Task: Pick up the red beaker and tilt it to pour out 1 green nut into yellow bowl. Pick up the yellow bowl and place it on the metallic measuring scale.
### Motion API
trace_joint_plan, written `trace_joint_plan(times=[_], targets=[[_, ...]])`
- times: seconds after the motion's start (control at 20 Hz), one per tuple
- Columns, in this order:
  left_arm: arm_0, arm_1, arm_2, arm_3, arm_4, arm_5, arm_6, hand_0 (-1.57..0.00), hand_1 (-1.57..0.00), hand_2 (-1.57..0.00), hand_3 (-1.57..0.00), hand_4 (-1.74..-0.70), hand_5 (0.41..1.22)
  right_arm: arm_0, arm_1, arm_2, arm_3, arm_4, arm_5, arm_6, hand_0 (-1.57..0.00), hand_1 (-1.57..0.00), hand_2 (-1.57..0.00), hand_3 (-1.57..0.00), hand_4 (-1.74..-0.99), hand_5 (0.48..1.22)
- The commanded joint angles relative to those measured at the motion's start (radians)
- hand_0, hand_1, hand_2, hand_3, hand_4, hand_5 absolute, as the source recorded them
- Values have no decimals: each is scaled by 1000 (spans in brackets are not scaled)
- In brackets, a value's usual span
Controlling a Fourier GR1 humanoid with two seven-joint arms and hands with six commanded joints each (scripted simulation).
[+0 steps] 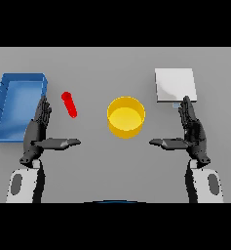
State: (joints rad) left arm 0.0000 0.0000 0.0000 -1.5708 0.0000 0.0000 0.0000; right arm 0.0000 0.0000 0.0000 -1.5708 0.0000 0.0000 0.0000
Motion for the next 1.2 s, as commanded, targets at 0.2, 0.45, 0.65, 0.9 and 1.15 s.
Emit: trace_joint_plan(times=[0.2,0.45,0.65,0.9,1.15], targets=[[31,25,14,-19,23,-21,-14,1,1,1,1,-1151,599,24,-4,3,-17,-4,6,-11,1,1,1,1,-1167,599],[134,96,-51,-167,-45,-54,-2,1,1,1,1,-1161,599,134,-64,117,-113,271,-78,-119,1,1,1,1,-1160,591],[148,111,-68,-181,-71,-57,30,1,1,1,1,-1164,603,138,-72,117,-148,275,-75,-81,1,1,1,1,-1183,596],[54,91,-83,-55,-124,-43,26,1,1,1,1,-1191,611,145,-71,117,-162,244,-49,-79,1,1,1,1,-1230,617],[-69,78,-68,110,-165,-13,-17,1,1,1,1,-1233,636,141,-68,115,-153,233,-44,-106,1,1,1,1,-1267,632]])
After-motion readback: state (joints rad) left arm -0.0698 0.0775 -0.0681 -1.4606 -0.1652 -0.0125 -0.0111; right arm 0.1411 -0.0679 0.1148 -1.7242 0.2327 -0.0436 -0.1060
